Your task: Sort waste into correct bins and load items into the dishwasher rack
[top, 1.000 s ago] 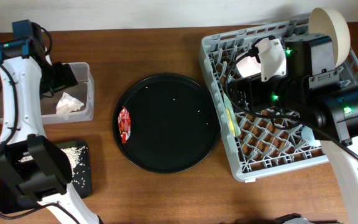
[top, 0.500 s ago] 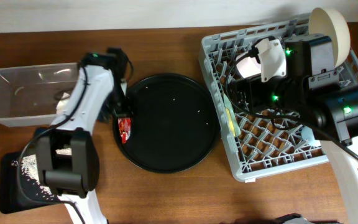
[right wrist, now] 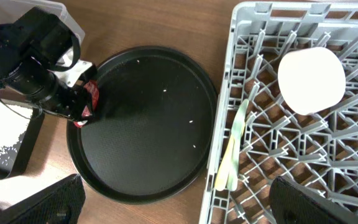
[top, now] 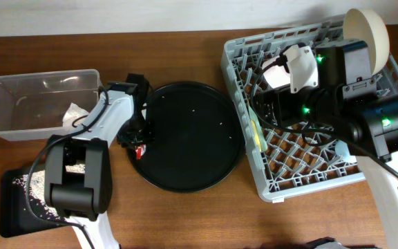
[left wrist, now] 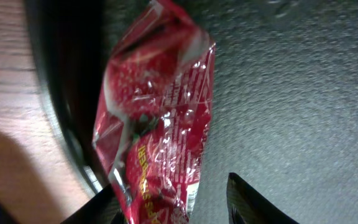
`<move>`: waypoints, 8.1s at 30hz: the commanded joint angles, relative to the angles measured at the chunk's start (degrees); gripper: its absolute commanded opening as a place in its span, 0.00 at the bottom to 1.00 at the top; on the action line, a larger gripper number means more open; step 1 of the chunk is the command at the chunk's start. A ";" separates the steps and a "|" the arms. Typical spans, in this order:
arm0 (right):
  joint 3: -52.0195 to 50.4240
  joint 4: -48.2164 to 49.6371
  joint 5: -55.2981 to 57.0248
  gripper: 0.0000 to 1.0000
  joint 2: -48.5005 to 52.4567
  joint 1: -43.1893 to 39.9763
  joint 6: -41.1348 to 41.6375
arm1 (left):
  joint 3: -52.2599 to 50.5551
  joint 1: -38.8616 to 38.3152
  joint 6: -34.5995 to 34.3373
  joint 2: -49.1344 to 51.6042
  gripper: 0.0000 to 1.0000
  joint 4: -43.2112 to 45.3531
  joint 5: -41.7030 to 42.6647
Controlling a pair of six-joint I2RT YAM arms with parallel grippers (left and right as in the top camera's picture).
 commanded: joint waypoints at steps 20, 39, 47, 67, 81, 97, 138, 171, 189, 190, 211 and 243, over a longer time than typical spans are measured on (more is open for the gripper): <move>0.35 -0.63 0.26 0.98 0.15 0.31 0.00 | 21.44 5.49 -0.15 -11.08 0.00 -12.37 -21.40; 0.35 -1.07 0.22 0.98 0.13 0.31 0.00 | 25.20 24.09 -4.00 -4.83 0.84 -10.43 -12.66; 0.35 4.66 -0.09 0.98 -5.49 0.31 0.00 | 35.32 20.90 0.17 -19.69 0.60 -20.26 -5.42; 0.35 7.82 -3.26 0.98 -8.09 0.31 0.70 | 35.30 18.84 -2.95 -34.73 0.99 -24.55 -5.20; -5.60 8.17 7.52 0.98 -24.26 -0.15 -12.61 | 35.30 18.84 -2.95 -34.73 0.99 -24.55 -5.20; -87.71 70.58 4.83 0.98 -59.17 -1.64 -14.82 | 35.30 18.84 -2.93 -34.73 0.99 -24.55 -5.20; -99.73 66.45 5.68 0.98 -78.14 -3.82 -14.80 | 34.60 18.10 -2.95 -35.60 0.99 -25.07 -7.63; -99.73 66.45 5.68 0.98 -78.14 -3.82 -14.80 | -73.59 12.13 12.94 -112.34 0.99 57.20 1.29; -99.73 66.45 5.68 0.98 -78.14 -3.82 -14.80 | -80.81 11.23 12.70 -114.92 0.99 57.51 2.12; -99.73 66.45 5.68 0.98 -78.14 -3.82 -14.80 | -80.81 11.23 12.70 -114.92 0.99 57.51 2.12; -99.73 66.45 5.68 0.98 -78.14 -3.82 -14.80 | -80.81 11.23 12.70 -114.92 0.99 57.51 2.12; -99.73 66.45 5.68 0.98 -78.14 -3.82 -14.80 | -80.81 11.23 12.70 -114.92 0.99 57.51 2.10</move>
